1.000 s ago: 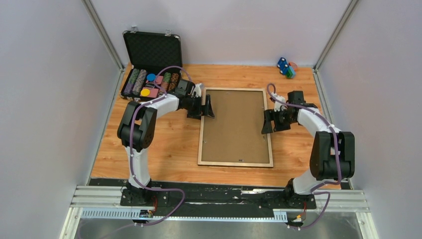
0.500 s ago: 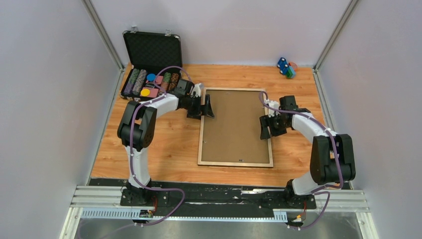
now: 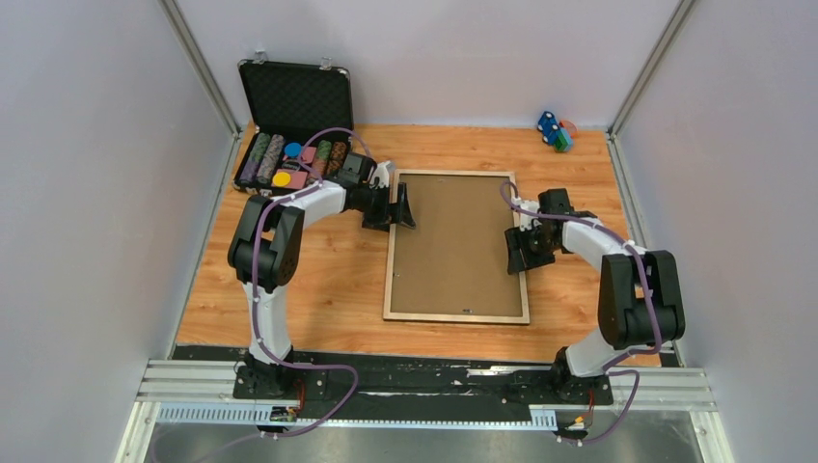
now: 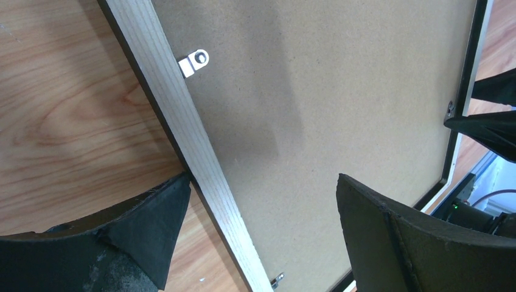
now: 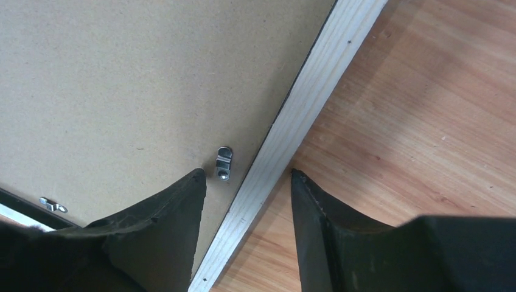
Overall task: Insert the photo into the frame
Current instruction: Install the photo frame at the center of the board.
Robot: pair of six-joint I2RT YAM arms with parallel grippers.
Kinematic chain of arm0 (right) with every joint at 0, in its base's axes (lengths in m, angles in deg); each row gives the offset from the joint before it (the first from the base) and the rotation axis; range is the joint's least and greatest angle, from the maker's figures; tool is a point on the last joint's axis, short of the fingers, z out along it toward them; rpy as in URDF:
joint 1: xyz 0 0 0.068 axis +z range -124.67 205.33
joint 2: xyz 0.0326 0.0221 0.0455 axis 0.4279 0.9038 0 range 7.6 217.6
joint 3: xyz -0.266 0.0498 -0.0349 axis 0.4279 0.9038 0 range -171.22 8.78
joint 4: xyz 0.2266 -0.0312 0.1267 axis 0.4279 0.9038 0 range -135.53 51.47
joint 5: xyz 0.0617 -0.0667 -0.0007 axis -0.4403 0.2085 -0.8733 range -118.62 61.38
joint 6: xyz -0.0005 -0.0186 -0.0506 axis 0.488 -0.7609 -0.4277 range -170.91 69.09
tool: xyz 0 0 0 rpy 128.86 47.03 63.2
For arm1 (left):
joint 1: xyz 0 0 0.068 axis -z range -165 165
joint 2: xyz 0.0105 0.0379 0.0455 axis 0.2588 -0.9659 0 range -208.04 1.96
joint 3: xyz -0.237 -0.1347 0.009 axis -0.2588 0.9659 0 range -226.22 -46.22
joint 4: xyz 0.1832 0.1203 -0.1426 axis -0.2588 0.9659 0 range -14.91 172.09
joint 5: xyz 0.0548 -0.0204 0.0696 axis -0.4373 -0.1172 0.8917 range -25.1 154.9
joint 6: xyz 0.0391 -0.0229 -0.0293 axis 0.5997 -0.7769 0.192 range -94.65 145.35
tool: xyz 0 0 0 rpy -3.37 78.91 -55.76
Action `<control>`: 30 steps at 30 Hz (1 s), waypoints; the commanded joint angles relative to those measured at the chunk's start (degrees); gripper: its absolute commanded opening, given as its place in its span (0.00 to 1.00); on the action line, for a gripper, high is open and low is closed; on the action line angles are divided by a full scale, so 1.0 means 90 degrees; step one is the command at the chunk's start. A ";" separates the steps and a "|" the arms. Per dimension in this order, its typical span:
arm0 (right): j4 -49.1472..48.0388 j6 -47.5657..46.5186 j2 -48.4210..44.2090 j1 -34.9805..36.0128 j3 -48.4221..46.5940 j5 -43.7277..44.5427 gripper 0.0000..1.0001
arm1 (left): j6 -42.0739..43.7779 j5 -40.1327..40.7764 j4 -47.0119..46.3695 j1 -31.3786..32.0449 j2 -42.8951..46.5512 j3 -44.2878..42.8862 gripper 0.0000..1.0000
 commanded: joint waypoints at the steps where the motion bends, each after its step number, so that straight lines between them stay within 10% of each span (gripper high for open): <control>1: -0.0174 0.0193 0.0161 0.0051 -0.0026 0.0144 0.52 | 0.0160 0.0136 0.0604 0.0100 -0.0606 0.0251 1.00; 30: -0.0082 0.0666 0.0977 -0.0154 -0.0615 0.0587 0.43 | 0.0187 0.0067 0.0630 0.0058 -0.0676 0.0227 1.00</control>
